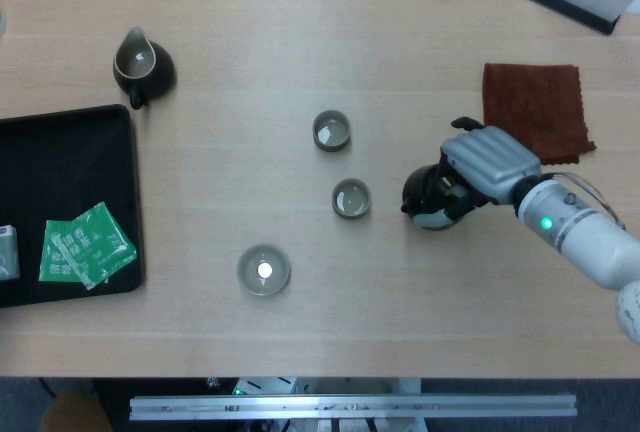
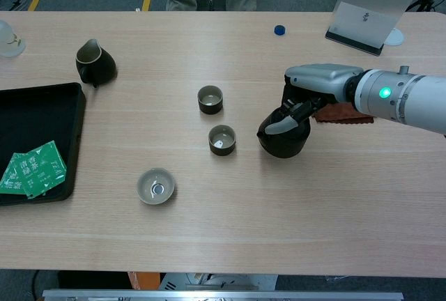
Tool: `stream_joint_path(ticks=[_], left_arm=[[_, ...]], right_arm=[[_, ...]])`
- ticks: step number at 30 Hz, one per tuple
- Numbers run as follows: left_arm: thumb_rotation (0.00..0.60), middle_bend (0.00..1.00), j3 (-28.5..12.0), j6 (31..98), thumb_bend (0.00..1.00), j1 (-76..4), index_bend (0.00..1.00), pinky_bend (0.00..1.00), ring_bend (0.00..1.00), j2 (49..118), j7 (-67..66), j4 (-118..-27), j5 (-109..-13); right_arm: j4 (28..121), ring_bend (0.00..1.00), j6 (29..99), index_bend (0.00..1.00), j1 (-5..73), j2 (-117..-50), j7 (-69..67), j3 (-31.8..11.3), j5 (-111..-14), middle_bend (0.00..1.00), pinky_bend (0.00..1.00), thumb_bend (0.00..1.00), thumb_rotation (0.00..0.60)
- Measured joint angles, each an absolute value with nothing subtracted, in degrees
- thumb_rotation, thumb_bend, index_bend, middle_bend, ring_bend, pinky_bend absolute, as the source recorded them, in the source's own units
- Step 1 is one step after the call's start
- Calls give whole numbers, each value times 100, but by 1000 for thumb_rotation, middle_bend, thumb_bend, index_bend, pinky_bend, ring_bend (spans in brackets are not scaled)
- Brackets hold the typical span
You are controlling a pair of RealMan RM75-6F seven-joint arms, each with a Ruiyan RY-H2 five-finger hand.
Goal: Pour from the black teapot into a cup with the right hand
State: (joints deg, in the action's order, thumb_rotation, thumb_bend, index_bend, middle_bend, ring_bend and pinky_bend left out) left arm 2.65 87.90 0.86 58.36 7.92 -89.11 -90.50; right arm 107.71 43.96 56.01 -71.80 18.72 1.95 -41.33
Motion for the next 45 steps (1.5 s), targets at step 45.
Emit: stream_joint_path(ticks=[45], left_arm=[[600,180,258,8862,380,133,131,45,8,5892,883,-8805,-9035]], right_arm=[[10869,886,5155,966,5753,-7213,2878,-177,-4193,907,83,527,407]])
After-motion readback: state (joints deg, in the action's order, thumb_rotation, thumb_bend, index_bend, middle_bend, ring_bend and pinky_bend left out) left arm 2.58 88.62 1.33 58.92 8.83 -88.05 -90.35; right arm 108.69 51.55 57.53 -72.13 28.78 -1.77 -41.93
